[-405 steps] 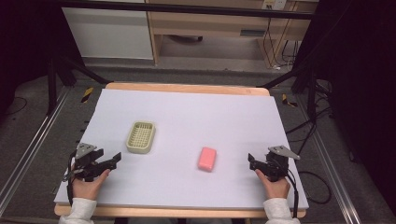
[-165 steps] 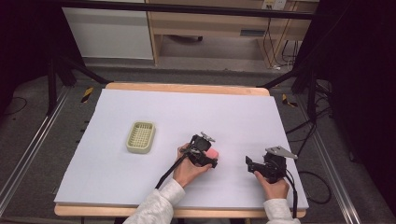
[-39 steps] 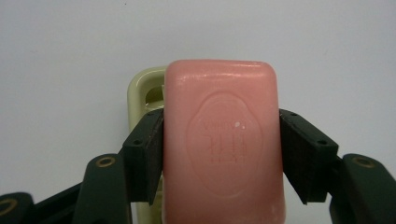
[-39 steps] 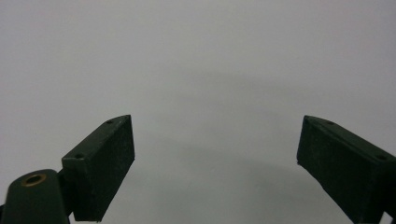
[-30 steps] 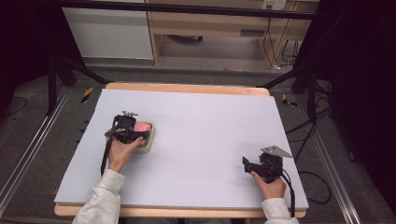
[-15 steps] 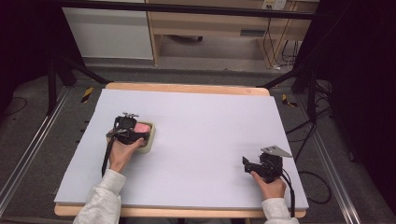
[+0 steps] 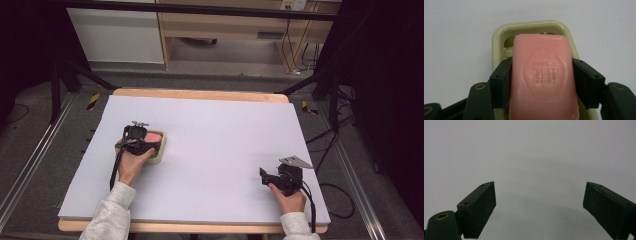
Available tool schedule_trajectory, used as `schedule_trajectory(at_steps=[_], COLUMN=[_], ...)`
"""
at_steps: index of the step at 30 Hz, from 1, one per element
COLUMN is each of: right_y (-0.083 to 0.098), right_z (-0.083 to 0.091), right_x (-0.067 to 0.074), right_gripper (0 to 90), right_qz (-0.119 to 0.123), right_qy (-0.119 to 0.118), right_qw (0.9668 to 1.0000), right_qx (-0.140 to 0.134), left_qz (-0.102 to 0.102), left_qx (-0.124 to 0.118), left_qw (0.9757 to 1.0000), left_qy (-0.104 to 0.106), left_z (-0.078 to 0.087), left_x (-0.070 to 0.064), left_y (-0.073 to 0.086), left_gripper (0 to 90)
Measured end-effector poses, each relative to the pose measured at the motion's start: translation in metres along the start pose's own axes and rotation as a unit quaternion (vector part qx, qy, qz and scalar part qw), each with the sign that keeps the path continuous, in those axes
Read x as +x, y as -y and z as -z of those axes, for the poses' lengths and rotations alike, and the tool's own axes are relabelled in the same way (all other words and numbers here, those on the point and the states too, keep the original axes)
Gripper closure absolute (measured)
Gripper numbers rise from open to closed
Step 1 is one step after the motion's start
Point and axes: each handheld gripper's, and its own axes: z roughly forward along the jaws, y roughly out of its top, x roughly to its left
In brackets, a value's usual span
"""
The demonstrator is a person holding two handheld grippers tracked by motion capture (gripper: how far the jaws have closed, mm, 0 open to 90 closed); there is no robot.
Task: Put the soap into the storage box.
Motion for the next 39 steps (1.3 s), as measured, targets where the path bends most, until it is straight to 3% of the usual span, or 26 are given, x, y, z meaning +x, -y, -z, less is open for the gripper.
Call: schedule_trajectory(at_steps=[4, 10, 18, 24, 30, 33, 39], right_y=[0.000, 0.000, 0.000, 0.000, 0.000, 0.000, 0.000], right_z=[0.000, 0.000, 0.001, 0.001, 0.001, 0.002, 0.002], right_x=[0.000, 0.000, -0.001, -0.001, -0.002, -0.002, -0.002], right_gripper=[11.5, 11.5, 11.5, 11.5, 11.5, 11.5, 11.4], right_qz=[0.000, 0.002, -0.002, -0.001, -0.004, -0.002, -0.004], right_qy=[-0.002, -0.001, 0.001, 0.002, 0.005, 0.007, 0.008], right_qw=[1.0000, 1.0000, 1.0000, 1.0000, 1.0000, 1.0000, 0.9999], right_qx=[0.000, 0.000, -0.003, -0.004, -0.005, -0.006, -0.005], left_qz=[0.000, 0.003, -0.013, -0.025, -0.034, -0.046, -0.045], left_qx=[-0.006, -0.033, -0.060, -0.082, -0.098, -0.102, -0.115], left_qw=[1.0000, 0.9993, 0.9979, 0.9954, 0.9930, 0.9923, 0.9907], left_qy=[0.001, 0.014, 0.022, 0.042, 0.055, 0.052, 0.056], left_z=[0.001, 0.009, 0.020, 0.037, 0.046, 0.049, 0.057], left_x=[0.000, 0.002, -0.001, -0.005, -0.008, -0.010, -0.008], left_y=[0.000, -0.001, -0.001, 0.001, 0.010, 0.018, 0.032], left_gripper=[36.7, 32.4, 28.5, 26.3, 24.9, 24.9, 25.0])
